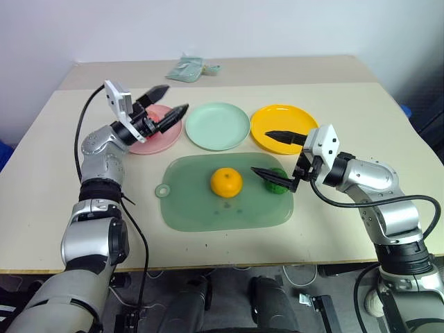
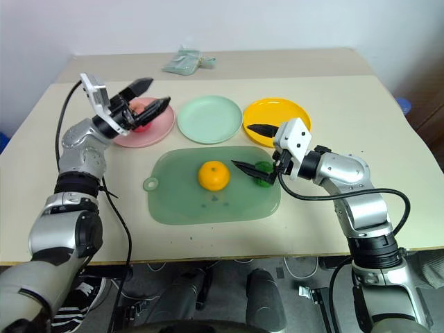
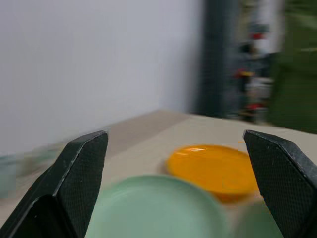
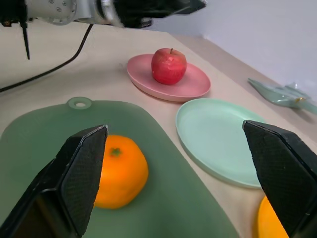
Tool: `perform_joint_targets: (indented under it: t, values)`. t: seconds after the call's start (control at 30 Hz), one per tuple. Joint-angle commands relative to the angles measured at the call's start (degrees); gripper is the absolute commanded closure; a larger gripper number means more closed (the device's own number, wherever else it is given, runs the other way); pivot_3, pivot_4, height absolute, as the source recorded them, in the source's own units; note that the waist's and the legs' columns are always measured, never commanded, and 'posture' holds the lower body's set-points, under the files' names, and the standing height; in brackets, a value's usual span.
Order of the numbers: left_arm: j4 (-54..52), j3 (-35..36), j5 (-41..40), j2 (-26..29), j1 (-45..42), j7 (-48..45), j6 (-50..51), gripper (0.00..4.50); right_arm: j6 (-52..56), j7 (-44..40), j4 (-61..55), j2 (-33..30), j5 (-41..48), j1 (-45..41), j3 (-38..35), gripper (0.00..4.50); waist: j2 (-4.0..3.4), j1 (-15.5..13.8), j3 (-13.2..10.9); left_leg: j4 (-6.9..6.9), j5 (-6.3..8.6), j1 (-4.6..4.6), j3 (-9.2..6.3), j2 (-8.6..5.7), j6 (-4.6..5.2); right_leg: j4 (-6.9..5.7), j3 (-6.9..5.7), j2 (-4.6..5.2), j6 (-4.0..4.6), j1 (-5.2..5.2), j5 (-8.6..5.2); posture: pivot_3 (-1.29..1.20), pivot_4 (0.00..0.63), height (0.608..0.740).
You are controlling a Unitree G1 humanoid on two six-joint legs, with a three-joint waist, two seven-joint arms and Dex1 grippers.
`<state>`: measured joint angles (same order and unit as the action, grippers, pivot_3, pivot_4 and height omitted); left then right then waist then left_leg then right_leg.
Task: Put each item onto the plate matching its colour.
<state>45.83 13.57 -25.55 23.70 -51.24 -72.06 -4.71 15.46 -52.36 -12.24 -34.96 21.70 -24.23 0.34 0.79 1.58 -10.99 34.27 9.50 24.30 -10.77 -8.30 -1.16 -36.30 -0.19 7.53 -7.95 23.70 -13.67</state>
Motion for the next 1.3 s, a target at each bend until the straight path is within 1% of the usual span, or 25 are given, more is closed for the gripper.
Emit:
perform_joint_targets:
  t: [0.03,0.23,0.33,0.4,0.47,0.57,0.63,0.77,0.87,0.97,1.13,1.3]
  values:
    - [-7.2,-2.5,-0.9,1.3,2.7,-4.9,3.9,0.05,0.3,0.0,-2.6,-0.4,1.4,-1.5,-1.4,0.00,0.00,0.1,0.0,0.00,0.00,0.00,0.00,0.00,0.00,0.00,0.00,-0.01,0.01,0.00,0.00,0.00,0.150,0.740]
    - [-13.8,-3.6,-3.4,1.0,5.7,-7.6,10.8,0.05,3.1,1.0,-5.2,0.6,1.5,-1.5,0.2,0.00,0.00,0.1,0.0,0.00,0.00,0.00,-0.03,0.00,0.00,0.01,0.00,0.00,0.01,-0.01,0.00,0.00,0.150,0.740]
    - [-16.2,-4.4,-3.4,2.4,7.4,-9.0,14.4,0.05,3.9,1.4,-5.4,0.9,1.3,-1.7,0.7,0.00,0.00,0.3,0.0,0.00,0.00,0.00,-0.04,0.00,0.00,0.01,0.01,0.00,0.02,0.00,0.00,0.00,0.150,0.740]
    - [-17.6,-4.9,-3.0,3.0,8.3,-9.7,14.8,0.05,4.6,2.0,-5.1,1.3,1.1,-2.4,1.2,0.00,0.00,0.5,0.0,-0.01,0.00,0.00,-0.03,0.01,0.00,0.01,0.01,0.00,0.02,0.01,0.00,0.00,0.150,0.740]
    - [-19.2,-5.4,-4.1,4.3,9.0,-10.8,19.3,0.05,5.7,2.5,-5.3,1.5,0.4,-2.9,2.5,0.00,0.00,0.5,0.0,-0.01,0.00,0.00,-0.04,0.01,0.00,0.01,0.01,0.00,0.02,0.01,0.00,0.00,0.150,0.740]
    - [-21.9,-4.7,-5.9,5.8,10.3,-12.7,21.9,0.05,11.6,3.5,-4.9,1.5,-1.4,-4.8,6.7,0.00,-0.01,0.8,0.0,-0.01,0.00,0.00,-0.05,0.01,0.00,0.01,0.01,-0.01,0.03,0.01,0.00,0.00,0.150,0.740]
    - [-23.3,-5.3,-5.3,7.3,11.9,-14.2,21.6,0.05,14.0,3.9,-5.0,1.7,-2.4,-5.7,9.1,0.00,-0.01,0.8,0.0,-0.03,0.00,0.00,-0.05,0.02,-0.01,0.01,0.02,-0.01,0.04,0.03,-0.01,0.00,0.150,0.740]
    - [-24.1,-6.0,-4.7,9.4,14.0,-15.7,21.6,0.05,18.8,4.5,-4.9,2.9,-2.1,-7.9,11.4,0.00,-0.02,0.8,0.0,-0.05,0.00,0.00,-0.03,0.02,-0.01,0.00,0.05,0.00,0.04,0.08,0.00,0.00,0.150,0.740]
    - [-24.6,-6.6,-3.5,10.6,15.2,-16.3,19.8,0.05,22.5,7.2,-1.8,5.8,-4.2,-11.4,14.0,0.00,-0.02,0.8,0.0,-0.05,0.00,0.00,-0.03,0.02,-0.01,0.01,0.06,0.00,0.05,0.07,0.00,0.00,0.150,0.740]
    - [-24.3,-7.4,-1.9,10.9,16.0,-16.5,16.5,0.05,25.6,8.6,0.3,7.3,-5.5,-13.1,15.9,0.00,-0.02,0.7,0.0,-0.06,0.00,0.00,-0.03,0.02,-0.01,0.01,0.06,0.00,0.07,0.08,0.01,0.00,0.150,0.740]
    - [-23.7,-8.4,-0.2,11.4,17.3,-17.1,12.8,0.05,29.8,8.1,1.9,7.9,-5.6,-14.0,17.5,0.00,-0.03,0.5,0.0,-0.07,0.00,0.02,-0.03,0.00,-0.01,0.02,0.06,0.02,0.07,0.10,0.02,0.00,0.150,0.740]
    - [-22.1,-8.6,0.5,11.6,17.2,-17.8,10.1,0.05,31.3,7.9,2.9,8.5,-6.4,-14.3,18.7,0.00,-0.03,0.7,0.0,-0.07,0.00,0.02,-0.03,0.01,-0.02,0.01,0.06,0.01,0.08,0.12,0.02,0.00,0.150,0.740]
